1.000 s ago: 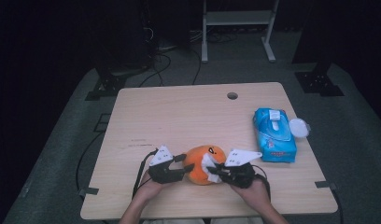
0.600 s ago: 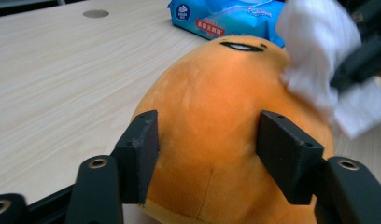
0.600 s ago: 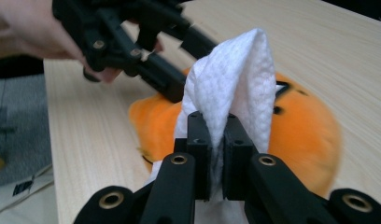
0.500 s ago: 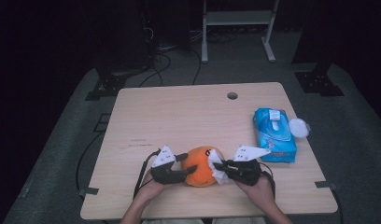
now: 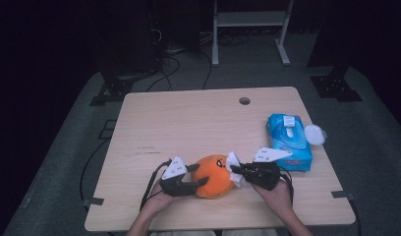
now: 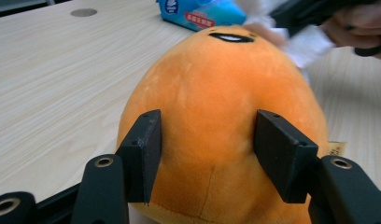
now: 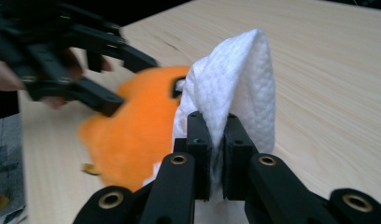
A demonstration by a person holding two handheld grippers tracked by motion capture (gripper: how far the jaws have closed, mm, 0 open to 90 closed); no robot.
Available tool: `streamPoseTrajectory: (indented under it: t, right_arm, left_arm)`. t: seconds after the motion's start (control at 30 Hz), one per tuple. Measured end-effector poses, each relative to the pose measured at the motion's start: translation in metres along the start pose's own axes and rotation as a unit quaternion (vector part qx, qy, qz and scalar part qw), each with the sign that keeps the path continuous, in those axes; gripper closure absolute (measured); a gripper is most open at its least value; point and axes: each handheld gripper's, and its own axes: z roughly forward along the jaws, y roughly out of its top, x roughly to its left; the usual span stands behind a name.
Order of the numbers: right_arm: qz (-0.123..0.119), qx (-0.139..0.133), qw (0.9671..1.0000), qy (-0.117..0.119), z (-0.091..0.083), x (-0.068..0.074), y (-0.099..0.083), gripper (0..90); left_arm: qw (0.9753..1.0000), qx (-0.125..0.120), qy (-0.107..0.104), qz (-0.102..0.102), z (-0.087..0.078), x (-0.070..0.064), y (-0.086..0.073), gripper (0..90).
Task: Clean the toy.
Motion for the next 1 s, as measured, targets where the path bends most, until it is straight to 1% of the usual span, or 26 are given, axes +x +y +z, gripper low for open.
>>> streamPoseTrajectory:
  t: [0.07, 0.1, 0.13, 0.2, 0.23, 0.3, 0.37, 0.4, 0.43, 0.47, 0.5, 0.53, 0.57, 0.6, 0.63, 0.67, 0.73, 0.77, 0.8, 0.83, 0.87, 0.9, 0.93, 0.97, 1.0]
  right_arm:
    - [0.016, 0.003, 0.9998, -0.006, 0.0, -0.009, -0.004, 83.1]
    - [0.022, 0.003, 0.9997, -0.005, -0.001, -0.011, -0.005, 83.2]
    - [0.025, 0.003, 0.9997, -0.006, -0.001, -0.011, -0.005, 83.1]
    - [0.015, -0.003, 0.9999, -0.005, -0.002, -0.005, -0.001, 83.1]
    - [0.01, -0.008, 0.9999, 0.0, -0.002, -0.002, 0.002, 83.1]
    - [0.007, -0.011, 0.9999, 0.002, -0.002, 0.0, 0.004, 83.1]
    - [0.004, -0.008, 1.0, 0.002, -0.001, 0.0, 0.006, 83.1]
    - [0.008, -0.006, 0.9999, 0.004, 0.0, -0.002, 0.004, 83.1]
    - [0.021, 0.001, 0.9998, 0.006, 0.002, -0.007, -0.002, 83.1]
    - [0.022, 0.003, 0.9997, 0.005, 0.002, -0.008, -0.004, 83.1]
    - [0.028, 0.003, 0.9996, 0.005, 0.001, -0.009, -0.007, 83.1]
    - [0.039, 0.0, 0.9992, 0.011, 0.0, -0.009, -0.009, 83.2]
    - [0.039, 0.0, 0.9992, 0.011, 0.0, -0.009, -0.009, 83.2]
    - [0.037, -0.002, 0.9992, 0.016, -0.001, -0.003, -0.008, 83.2]
    - [0.028, -0.004, 0.9994, 0.02, -0.001, 0.002, -0.005, 83.1]
    - [0.017, -0.005, 0.9995, 0.025, -0.001, 0.007, -0.001, 83.1]
    - [-0.01, -0.006, 0.9994, 0.032, 0.001, 0.017, 0.007, 83.1]
    - [-0.018, -0.007, 0.9994, 0.027, 0.002, 0.019, 0.01, 83.1]
    - [-0.024, -0.005, 0.9994, 0.023, 0.002, 0.019, 0.012, 83.1]
    - [-0.024, -0.003, 0.9995, 0.019, 0.003, 0.016, 0.013, 83.1]
    - [-0.019, -0.003, 0.9997, 0.015, 0.002, 0.011, 0.012, 83.2]
    - [-0.014, -0.002, 0.9999, 0.008, 0.002, 0.006, 0.01, 83.2]
    - [-0.014, -0.002, 0.9999, 0.008, 0.002, 0.006, 0.01, 83.2]
    - [0.001, 0.004, 1.0, -0.004, -0.001, -0.004, 0.001, 83.2]
    - [0.009, 0.003, 0.9999, -0.003, -0.002, -0.007, -0.002, 83.2]
  left_arm:
    - [1.0, -0.001, -0.002, 0.007, 0.002, -0.004, 0.002, 42.7]
    - [0.9999, 0.0, -0.002, 0.011, 0.002, -0.005, 0.003, 42.8]
    - [0.9999, 0.003, -0.001, 0.017, 0.003, -0.007, 0.003, 43.0]
    - [0.9997, 0.004, -0.007, 0.022, 0.003, -0.007, 0.003, 43.4]
    - [0.9996, 0.004, -0.01, 0.026, 0.003, -0.007, 0.003, 43.7]
    - [0.9995, 0.004, -0.01, 0.03, 0.003, -0.008, 0.003, 43.8]
    - [0.9994, 0.005, -0.009, 0.033, 0.002, -0.009, 0.004, 43.4]
    - [0.9995, 0.0, -0.008, 0.03, 0.001, -0.009, 0.006, 41.8]
    - [0.9999, -0.009, 0.004, 0.011, 0.0, -0.007, 0.009, 28.9]
    - [0.9999, -0.005, 0.015, -0.001, 0.001, -0.005, 0.01, 23.2]
    - [0.9998, -0.003, 0.016, -0.012, 0.002, -0.004, 0.01, 19.4]
    - [0.9997, -0.004, 0.014, -0.019, 0.003, -0.005, 0.009, 19.3]
    - [0.9997, -0.004, 0.014, -0.019, 0.003, -0.005, 0.009, 19.8]
    - [0.9999, 0.006, 0.01, 0.001, 0.006, -0.008, 0.008, 24.2]
    - [0.9998, 0.009, 0.013, 0.01, 0.007, -0.01, 0.008, 26.7]
    - [0.9998, 0.009, 0.011, 0.015, 0.008, -0.012, 0.008, 29.1]
    - [0.9994, 0.005, 0.003, 0.035, 0.008, -0.016, 0.009, 32.5]
    - [0.9994, 0.005, 0.003, 0.035, 0.008, -0.016, 0.009, 32.9]
    - [0.9988, 0.006, 0.004, 0.049, 0.008, -0.019, 0.011, 32.8]
    - [0.9987, 0.005, 0.003, 0.05, 0.007, -0.019, 0.012, 32.7]
    - [0.999, 0.0, 0.003, 0.045, 0.006, -0.018, 0.012, 31.4]
    - [0.9993, -0.002, 0.007, 0.036, 0.004, -0.016, 0.014, 28.1]
    - [0.9993, -0.002, 0.007, 0.036, 0.004, -0.016, 0.014, 23.5]
    - [0.9997, -0.015, 0.016, 0.01, 0.0, -0.011, 0.016, 19.1]
    - [0.9996, -0.021, 0.016, -0.005, -0.002, -0.009, 0.017, 18.9]
